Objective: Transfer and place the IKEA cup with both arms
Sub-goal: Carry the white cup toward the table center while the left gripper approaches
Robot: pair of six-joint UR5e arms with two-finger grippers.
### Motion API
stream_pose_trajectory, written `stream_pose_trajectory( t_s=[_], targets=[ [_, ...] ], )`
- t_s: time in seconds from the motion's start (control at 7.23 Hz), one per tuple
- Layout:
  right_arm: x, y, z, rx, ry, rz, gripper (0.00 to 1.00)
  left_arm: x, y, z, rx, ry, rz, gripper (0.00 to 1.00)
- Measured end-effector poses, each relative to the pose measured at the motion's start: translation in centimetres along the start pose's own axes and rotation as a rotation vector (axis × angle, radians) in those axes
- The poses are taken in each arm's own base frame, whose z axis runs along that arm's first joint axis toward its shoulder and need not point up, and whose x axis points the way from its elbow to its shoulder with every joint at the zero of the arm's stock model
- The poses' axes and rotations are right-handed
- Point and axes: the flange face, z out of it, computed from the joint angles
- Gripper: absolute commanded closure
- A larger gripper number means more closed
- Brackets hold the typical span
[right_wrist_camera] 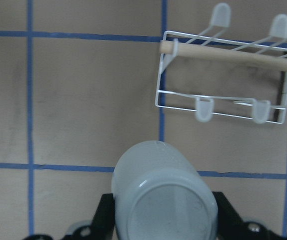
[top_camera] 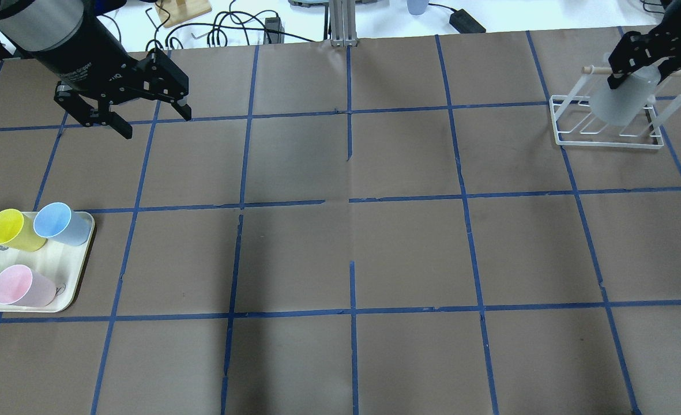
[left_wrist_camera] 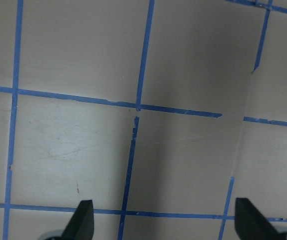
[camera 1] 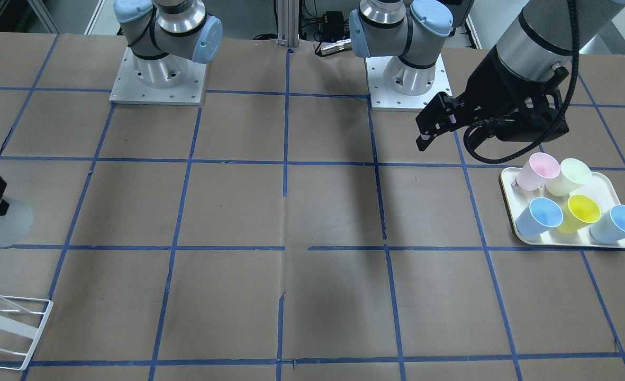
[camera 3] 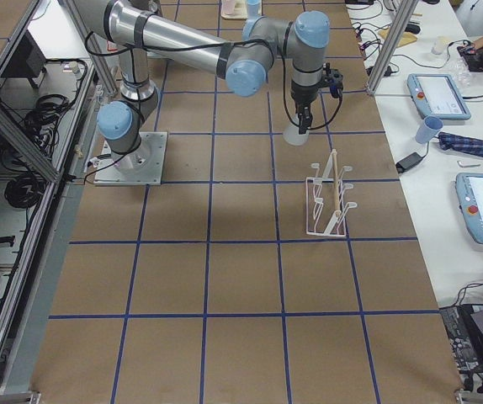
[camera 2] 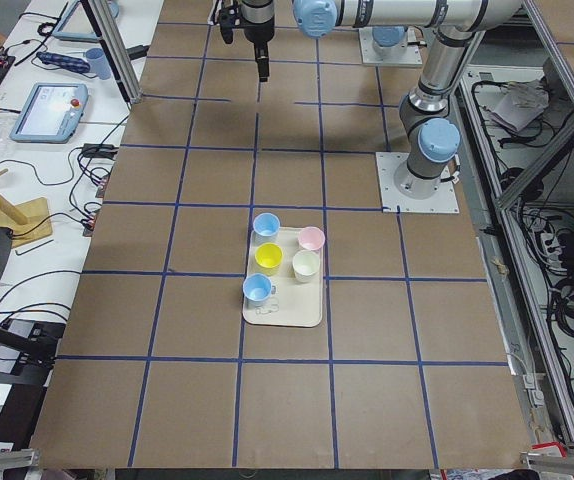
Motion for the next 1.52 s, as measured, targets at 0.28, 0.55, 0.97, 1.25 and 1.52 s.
stream_pose_trajectory(
  t_s=[0.28,0.55,0.97,1.25,1.52],
  targets=[
    [-4.4,0.3,0.0,0.007,-0.318,0.025,0.88,-2.2,-0.3,0.5,-0.034,0.093,0.017,0.0],
    [-7.3,0.4,-0.2,0.023,-0.624,0.09,0.88,-5.2,-0.6,1.8,-0.049,0.303,-0.028,0.0],
    [-13.0,0.0,-0.7,0.04,-1.018,0.181,0.87,-6.8,-0.7,5.7,-0.038,0.737,-0.127,0.0],
    [-14.4,0.5,1.6,0.037,-1.188,0.255,0.87,-5.5,-1.1,6.4,0.002,1.023,-0.182,0.0],
    [-15.3,2.0,4.1,0.061,-1.3,0.301,0.87,-4.0,-2.0,6.3,0.077,1.236,-0.166,0.0]
  ],
)
